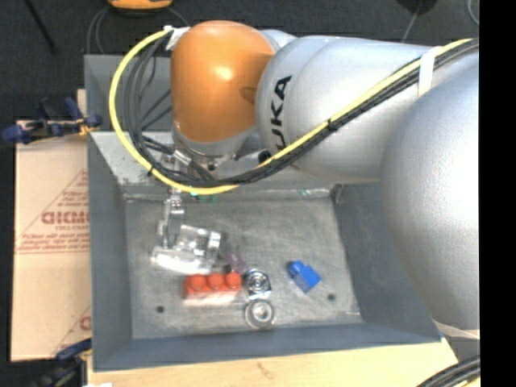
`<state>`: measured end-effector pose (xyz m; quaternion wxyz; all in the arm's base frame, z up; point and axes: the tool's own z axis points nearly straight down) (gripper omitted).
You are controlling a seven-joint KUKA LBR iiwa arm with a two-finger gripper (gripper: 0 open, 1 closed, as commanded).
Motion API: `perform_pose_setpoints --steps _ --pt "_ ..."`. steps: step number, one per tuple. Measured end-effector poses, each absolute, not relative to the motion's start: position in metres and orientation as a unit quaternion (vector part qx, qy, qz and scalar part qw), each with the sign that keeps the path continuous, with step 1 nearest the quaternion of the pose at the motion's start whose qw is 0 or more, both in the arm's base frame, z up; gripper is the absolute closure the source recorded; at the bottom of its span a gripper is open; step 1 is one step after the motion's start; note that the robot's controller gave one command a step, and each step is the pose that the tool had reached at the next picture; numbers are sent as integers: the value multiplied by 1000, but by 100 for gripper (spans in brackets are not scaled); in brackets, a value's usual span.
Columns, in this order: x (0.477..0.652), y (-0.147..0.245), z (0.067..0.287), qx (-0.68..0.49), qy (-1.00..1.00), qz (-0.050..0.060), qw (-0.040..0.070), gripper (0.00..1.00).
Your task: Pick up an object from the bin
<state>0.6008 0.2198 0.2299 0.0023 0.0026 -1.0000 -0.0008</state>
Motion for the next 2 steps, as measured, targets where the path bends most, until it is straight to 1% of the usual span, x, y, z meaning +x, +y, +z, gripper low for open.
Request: perform_pose_setpoints --steps 1,2 --pt "618 143 72 -89 -996 -4 -5 0" --pt "634 118 102 -158 -987 -1 -2 0"
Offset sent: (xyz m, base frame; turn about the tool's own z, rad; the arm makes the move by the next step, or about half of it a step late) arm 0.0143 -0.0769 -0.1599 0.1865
